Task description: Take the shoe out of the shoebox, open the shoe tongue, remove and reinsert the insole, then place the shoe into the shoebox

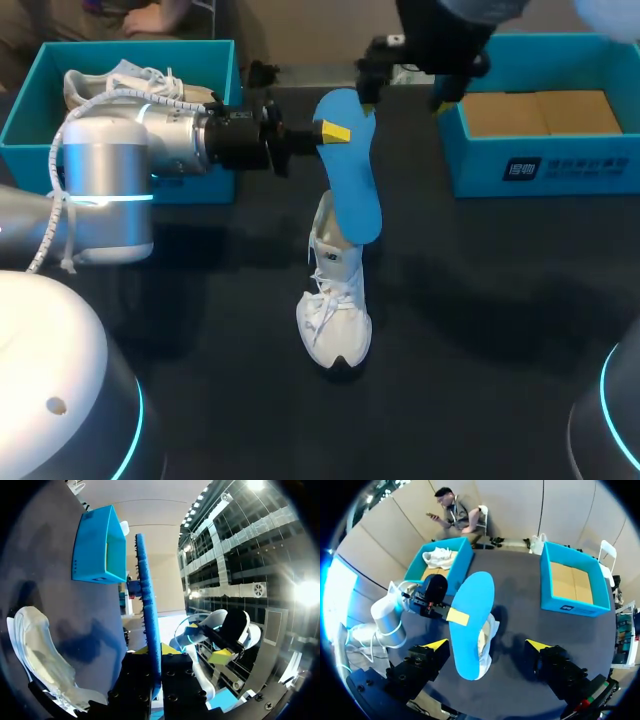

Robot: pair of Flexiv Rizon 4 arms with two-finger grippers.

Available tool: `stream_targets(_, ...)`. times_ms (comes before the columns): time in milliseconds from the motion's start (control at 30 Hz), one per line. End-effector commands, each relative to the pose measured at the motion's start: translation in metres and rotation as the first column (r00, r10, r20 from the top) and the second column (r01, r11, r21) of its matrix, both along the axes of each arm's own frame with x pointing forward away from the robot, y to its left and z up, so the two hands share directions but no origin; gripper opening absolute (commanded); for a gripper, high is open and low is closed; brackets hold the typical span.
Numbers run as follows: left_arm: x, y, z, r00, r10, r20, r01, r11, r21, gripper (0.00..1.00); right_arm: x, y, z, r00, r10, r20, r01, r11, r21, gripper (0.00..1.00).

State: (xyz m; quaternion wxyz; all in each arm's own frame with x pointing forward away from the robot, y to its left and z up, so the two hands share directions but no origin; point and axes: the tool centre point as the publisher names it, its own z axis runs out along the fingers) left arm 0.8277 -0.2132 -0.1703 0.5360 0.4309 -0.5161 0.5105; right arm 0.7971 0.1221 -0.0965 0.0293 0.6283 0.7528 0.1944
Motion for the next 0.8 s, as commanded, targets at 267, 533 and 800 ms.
stream_targets(267,0.001,-0.001,0.000,1.000,-0.001,0.000,0.001,1.000,0.001,0.00,0.003,-0.026,-0.016,0.994,0.099,0.043,-0.108,0.893,0.436,1.00)
stream_targets(533,0.001,-0.001,0.000,1.000,-0.001,0.000,0.001,1.000,0.001,0.00,0.008,-0.034,-0.030,0.991,0.122,0.050,-0.129,0.821,0.557,1.00)
stream_targets(800,0.001,-0.001,0.000,1.000,-0.001,0.000,0.001,1.000,0.001,0.00,0.016,-0.042,-0.048,0.984,0.174,0.043,-0.160,0.744,0.649,1.00)
